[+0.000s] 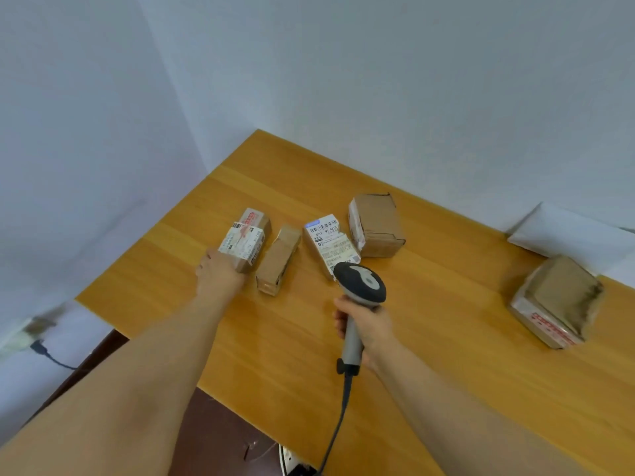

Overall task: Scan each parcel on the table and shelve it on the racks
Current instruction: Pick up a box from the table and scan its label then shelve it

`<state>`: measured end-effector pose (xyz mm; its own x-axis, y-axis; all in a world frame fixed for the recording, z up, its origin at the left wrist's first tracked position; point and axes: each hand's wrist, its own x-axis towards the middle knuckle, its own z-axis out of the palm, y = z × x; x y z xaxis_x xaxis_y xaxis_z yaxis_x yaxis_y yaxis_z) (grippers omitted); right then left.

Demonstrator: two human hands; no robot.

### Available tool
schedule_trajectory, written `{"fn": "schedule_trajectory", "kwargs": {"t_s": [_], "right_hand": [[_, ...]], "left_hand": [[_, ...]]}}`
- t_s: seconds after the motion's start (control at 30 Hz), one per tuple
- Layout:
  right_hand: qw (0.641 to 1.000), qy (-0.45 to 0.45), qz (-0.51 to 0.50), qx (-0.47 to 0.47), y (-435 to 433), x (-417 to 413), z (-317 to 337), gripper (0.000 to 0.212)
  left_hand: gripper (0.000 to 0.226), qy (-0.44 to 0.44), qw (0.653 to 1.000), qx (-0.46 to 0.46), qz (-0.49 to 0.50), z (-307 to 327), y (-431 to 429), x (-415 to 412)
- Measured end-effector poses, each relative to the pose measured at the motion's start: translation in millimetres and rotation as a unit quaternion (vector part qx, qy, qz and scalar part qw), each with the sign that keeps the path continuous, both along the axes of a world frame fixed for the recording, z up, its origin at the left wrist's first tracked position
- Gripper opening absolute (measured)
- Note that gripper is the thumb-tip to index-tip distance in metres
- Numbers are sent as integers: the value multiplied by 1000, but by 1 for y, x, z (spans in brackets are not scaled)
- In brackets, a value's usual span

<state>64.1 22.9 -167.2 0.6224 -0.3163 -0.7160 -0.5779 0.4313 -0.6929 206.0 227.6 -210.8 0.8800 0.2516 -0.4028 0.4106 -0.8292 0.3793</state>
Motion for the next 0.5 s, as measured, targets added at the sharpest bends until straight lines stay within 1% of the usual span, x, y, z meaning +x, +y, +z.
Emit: {"fn": "schedule_trajectory", "kwargs": {"t_s": [0.1,0.23,0.33,0.43,0.5], "right_hand": [[1000,-5,8,-4,4,0,4,11],[998,-43,36,3,9,-1,20,11],[995,-82,50,11,7,-4,40,14],[992,-115,30,33,-5,-8,63,13],[990,-129,-4,56,-17,-10,77,9]], "left_hand": [[82,-39,999,-13,6,10,9,-6],[88,-136,989,-62,7,46,4,-23],[88,-209,972,-97,-31,76,-9,-42],[85,-244,958,-124,-85,102,-32,-61],[85,-241,953,-151,-102,116,-49,-71]]}}
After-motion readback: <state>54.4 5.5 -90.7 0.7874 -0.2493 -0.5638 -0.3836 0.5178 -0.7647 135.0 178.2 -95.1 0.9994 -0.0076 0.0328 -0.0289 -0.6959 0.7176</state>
